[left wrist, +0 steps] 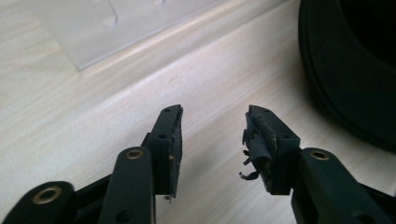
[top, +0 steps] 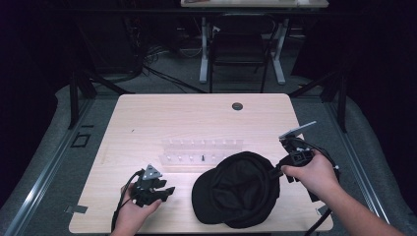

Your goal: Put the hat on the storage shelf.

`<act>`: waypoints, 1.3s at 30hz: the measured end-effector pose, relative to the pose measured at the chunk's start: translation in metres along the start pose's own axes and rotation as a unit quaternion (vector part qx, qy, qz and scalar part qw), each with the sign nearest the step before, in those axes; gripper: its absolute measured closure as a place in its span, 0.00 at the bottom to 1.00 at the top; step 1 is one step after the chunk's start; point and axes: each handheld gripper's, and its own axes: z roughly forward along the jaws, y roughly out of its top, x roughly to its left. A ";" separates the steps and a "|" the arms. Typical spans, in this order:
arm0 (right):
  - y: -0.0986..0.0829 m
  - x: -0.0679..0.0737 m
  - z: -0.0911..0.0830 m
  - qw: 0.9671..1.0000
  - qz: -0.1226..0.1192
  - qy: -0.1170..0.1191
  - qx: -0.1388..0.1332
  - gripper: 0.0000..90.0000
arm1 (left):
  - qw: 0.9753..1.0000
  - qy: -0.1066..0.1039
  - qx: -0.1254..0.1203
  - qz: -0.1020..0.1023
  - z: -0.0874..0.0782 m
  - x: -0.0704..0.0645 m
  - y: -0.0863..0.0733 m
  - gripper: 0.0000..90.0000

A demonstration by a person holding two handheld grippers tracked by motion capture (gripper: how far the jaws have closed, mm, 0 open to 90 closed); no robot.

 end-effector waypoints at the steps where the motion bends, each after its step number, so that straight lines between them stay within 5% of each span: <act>1: 0.001 0.001 -0.002 1.000 -0.003 0.000 0.003 0.97 | 1.000 0.001 0.000 0.001 0.000 0.002 -0.002 0.64; 17: 0.015 0.030 -0.029 0.998 -0.017 -0.058 0.027 0.97 | 0.999 -0.001 -0.023 -0.047 -0.011 0.023 -0.018 0.63; 24: 0.023 0.041 -0.039 0.996 -0.021 -0.081 0.032 0.97 | 0.998 -0.002 -0.024 -0.051 -0.010 0.023 -0.021 0.63; 32: 0.032 0.055 -0.054 0.998 -0.006 -0.056 0.040 0.97 | 0.998 -0.003 -0.022 -0.054 -0.009 0.024 -0.022 0.63; 37: 0.035 0.059 -0.062 0.999 0.018 -0.015 0.040 0.97 | 0.998 -0.004 -0.018 -0.054 -0.009 0.024 -0.022 0.62; 39: 0.037 0.056 -0.067 0.998 0.011 -0.002 0.058 0.97 | 0.998 -0.003 -0.024 -0.055 -0.008 0.023 -0.022 0.62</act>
